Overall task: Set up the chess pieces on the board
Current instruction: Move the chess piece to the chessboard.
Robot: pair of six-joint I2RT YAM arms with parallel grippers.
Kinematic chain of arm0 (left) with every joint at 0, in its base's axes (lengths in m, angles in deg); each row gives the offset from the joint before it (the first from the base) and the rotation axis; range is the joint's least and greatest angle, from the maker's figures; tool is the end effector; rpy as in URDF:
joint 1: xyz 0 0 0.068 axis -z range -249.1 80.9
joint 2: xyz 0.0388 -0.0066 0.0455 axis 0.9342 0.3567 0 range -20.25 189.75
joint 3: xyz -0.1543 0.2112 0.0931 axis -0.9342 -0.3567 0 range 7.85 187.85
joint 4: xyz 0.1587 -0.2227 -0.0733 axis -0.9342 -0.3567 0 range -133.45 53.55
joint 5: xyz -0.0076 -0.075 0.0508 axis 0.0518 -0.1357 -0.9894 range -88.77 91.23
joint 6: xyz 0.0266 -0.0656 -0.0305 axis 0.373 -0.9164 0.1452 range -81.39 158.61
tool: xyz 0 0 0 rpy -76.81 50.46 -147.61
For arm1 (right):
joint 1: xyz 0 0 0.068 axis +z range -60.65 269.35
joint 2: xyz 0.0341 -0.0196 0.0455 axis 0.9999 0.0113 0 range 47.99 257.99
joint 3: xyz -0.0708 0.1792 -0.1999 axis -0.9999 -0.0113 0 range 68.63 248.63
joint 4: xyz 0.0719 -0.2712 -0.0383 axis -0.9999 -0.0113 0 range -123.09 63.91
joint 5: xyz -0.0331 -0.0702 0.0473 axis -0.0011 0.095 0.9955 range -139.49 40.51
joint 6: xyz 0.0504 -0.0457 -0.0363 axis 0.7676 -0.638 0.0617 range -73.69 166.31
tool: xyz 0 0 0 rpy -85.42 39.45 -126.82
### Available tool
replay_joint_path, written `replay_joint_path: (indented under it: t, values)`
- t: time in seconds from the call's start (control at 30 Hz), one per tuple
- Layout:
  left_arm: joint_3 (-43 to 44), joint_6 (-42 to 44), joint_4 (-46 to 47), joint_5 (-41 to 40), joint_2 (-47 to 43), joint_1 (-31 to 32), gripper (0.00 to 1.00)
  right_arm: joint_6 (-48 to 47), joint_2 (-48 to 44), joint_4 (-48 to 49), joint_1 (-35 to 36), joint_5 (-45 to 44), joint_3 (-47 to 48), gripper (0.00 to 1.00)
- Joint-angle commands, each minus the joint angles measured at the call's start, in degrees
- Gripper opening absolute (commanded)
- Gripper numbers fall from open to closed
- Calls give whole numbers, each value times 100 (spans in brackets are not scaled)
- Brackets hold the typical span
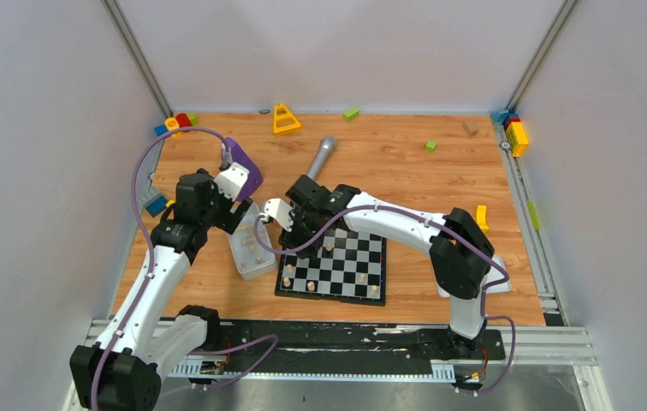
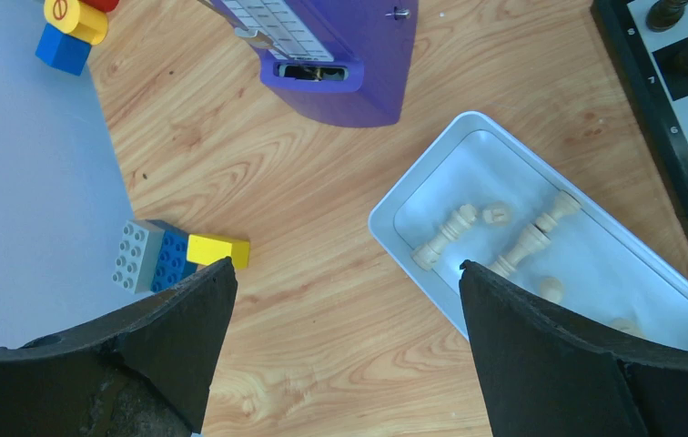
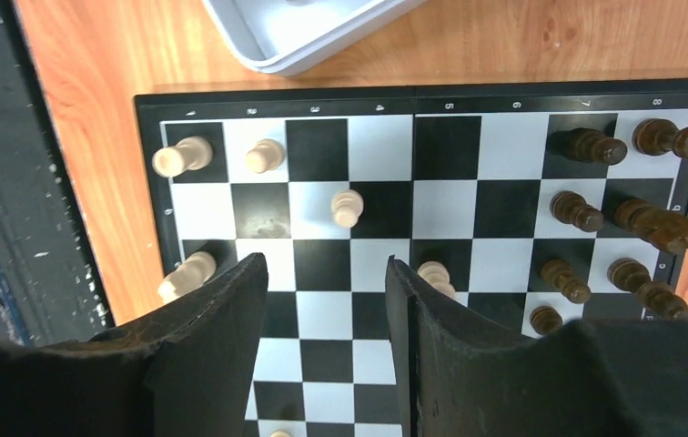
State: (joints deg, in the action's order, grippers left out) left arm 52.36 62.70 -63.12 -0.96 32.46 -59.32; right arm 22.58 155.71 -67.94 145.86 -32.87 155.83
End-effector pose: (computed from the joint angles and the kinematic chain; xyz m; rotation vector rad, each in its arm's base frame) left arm 0.2423 -0.0391 0.2689 0.6155 2.0963 0.1835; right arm 0.2256 0.3751 0.2107 -1.8172 2.0058 0.5667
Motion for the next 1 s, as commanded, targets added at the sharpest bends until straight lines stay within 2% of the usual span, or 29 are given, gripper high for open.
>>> replay_joint_path:
  t: [0.0, 0.4, 0.57, 0.77, 0.97]
  values:
    - [22, -130, 290, -184, 70, -104, 100, 164, 341, 200, -47, -172, 282, 51]
    - [31, -153, 323, -300, 257, -195, 100, 127, 784, 221, -84, -54, 473, 49]
    - [23, -142, 330, -290, 249, -196, 100, 114, 884, 220, -86, -2, 519, 40]
    - [22, -142, 328, -272, 240, -196, 100, 87, 947, 203, -88, -33, 500, 36]
    - [27, -142, 321, -264, 239, -196, 100, 88, 879, 163, -87, 151, 463, 20]
